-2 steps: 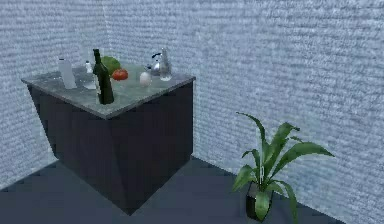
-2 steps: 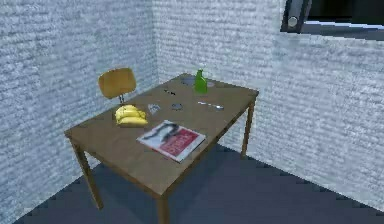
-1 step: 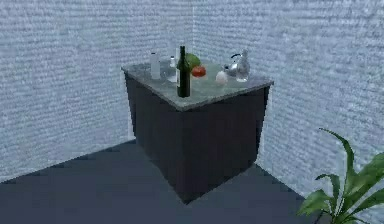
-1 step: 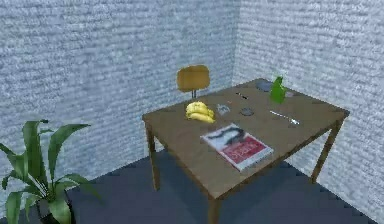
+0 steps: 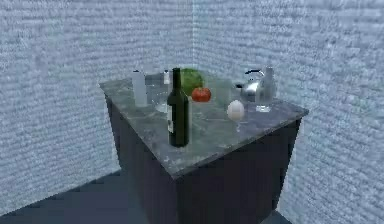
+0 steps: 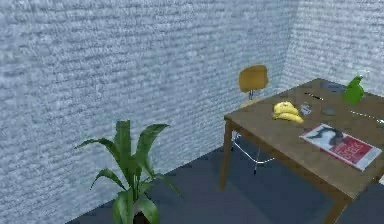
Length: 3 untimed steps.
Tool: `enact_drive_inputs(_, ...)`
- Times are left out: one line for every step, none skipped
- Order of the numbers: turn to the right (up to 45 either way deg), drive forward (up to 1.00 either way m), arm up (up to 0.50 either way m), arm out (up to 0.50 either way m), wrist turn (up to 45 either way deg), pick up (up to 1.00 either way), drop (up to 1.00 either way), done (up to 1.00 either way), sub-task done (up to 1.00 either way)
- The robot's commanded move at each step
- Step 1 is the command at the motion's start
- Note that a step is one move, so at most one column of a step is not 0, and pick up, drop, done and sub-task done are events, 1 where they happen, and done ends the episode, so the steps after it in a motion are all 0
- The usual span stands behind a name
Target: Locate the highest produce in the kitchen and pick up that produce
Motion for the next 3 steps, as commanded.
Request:
enact_drive_inputs(-45.0,0.00,0.00,0.00,0.0,0.00,0.00,0.00,0.00)
enact_drive_inputs(-42.0,0.00,0.00,0.00,0.0,0.00,0.00,0.00,0.00)
enact_drive_inputs(45.0,0.00,0.00,0.00,0.0,0.00,0.00,0.00,0.00)
